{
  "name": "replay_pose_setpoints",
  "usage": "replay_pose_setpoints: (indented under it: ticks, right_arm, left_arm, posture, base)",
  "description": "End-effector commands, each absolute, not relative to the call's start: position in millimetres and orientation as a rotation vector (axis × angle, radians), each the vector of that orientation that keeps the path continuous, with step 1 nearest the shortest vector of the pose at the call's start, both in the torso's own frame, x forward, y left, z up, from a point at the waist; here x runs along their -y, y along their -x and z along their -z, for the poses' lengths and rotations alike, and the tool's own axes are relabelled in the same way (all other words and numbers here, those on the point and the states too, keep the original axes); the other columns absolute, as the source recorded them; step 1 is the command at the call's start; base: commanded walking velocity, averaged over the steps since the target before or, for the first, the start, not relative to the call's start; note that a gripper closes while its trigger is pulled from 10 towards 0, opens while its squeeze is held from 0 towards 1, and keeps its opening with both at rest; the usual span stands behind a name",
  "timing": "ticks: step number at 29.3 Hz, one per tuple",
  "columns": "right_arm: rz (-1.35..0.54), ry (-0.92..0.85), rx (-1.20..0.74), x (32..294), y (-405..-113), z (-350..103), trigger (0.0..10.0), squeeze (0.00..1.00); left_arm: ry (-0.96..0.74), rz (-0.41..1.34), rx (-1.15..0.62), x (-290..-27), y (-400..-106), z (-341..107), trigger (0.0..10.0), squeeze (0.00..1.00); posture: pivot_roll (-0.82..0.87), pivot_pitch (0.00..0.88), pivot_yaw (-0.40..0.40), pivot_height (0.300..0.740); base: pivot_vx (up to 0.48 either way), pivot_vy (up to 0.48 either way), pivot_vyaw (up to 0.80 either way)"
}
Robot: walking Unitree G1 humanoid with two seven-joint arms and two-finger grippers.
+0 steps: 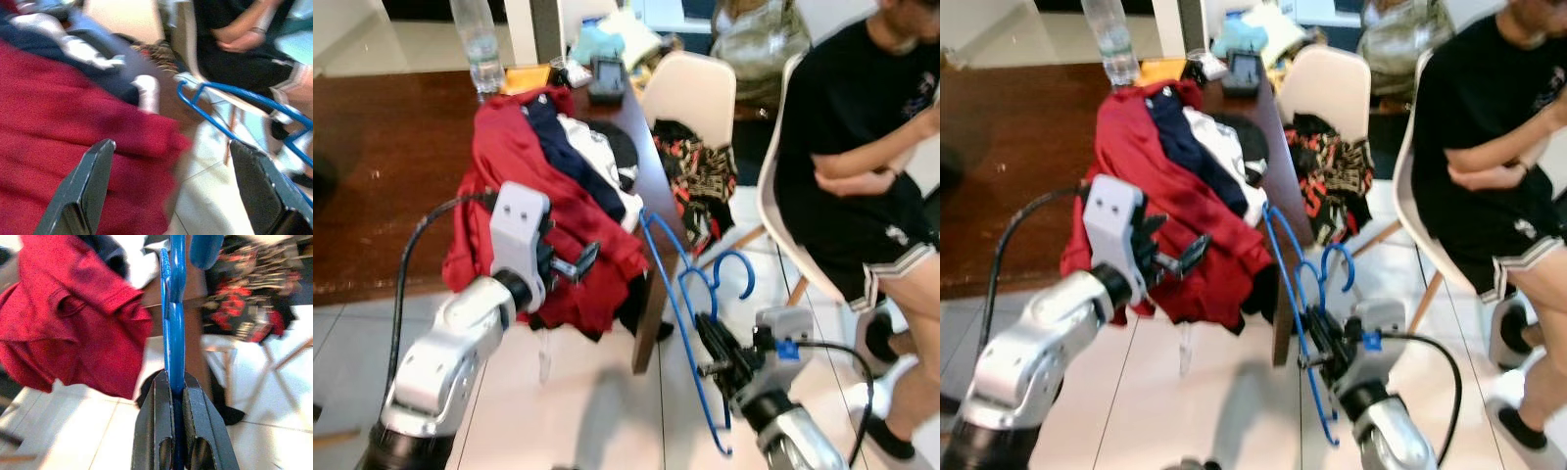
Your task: Hang hanger
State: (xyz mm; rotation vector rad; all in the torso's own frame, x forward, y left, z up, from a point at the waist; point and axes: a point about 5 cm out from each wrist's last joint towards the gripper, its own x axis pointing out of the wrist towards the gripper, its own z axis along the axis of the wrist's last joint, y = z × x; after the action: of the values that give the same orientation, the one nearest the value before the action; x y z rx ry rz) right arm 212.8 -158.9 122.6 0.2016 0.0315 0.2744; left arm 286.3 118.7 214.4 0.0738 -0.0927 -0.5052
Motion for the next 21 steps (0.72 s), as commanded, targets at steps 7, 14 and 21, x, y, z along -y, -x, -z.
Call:
replay_pose_setpoints:
  ticks: [7,14,21]
  right_arm:
    - [-0.276,-0.232,-0.045,158,-211,-120,10.0,0.00]
    - [-0.293,-0.241,-0.044,158,-211,-120,10.0,0.00]
    - [-0.313,-0.275,-0.031,159,-213,-122,10.0,0.00]
  left_arm:
    - [-0.106,0.498,0.088,-118,-280,-206,10.0,0.00]
    - [-0.125,0.408,0.112,-124,-277,-203,10.0,0.00]
    - [-0.142,0.357,0.126,-130,-280,-204,10.0,0.00]
  posture:
    - [0.06,0.176,-0.042,0.740]
    - [0.06,0.171,-0.042,0.740]
    - [0.07,0.170,-0.043,0.740]
  base:
    - [-0.108,0.000,0.37]
    - [0.000,0.000,0.80]
    - [0.000,0.000,0.80]
